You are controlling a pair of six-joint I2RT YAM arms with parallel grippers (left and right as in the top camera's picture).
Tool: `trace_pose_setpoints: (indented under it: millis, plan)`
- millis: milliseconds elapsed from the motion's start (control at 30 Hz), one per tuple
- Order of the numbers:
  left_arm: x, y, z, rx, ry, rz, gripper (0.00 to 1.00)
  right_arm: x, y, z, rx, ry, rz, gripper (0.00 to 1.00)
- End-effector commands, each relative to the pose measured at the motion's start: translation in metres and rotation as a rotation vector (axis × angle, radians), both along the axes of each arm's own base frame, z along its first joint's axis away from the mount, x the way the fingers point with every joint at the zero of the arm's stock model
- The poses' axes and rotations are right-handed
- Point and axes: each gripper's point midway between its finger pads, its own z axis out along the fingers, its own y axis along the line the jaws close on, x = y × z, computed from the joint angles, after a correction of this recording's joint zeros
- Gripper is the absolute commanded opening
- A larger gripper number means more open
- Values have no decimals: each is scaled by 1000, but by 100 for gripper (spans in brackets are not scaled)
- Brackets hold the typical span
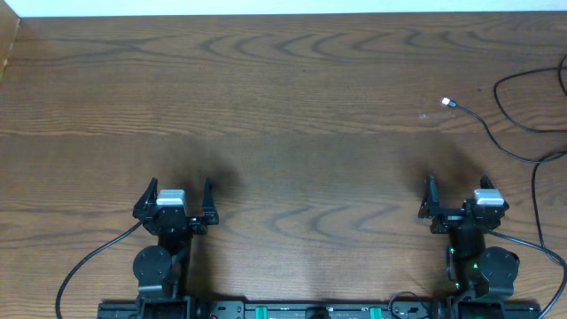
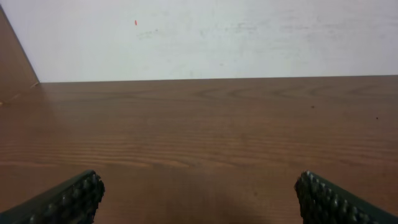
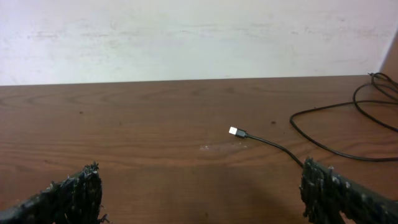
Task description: Untangle cables
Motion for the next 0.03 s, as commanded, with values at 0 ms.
trace_pose_setpoints:
  millis: [0]
  plan:
    - [-1, -1, -15, -11, 47, -5, 98, 0, -2, 0, -14, 0, -11, 99]
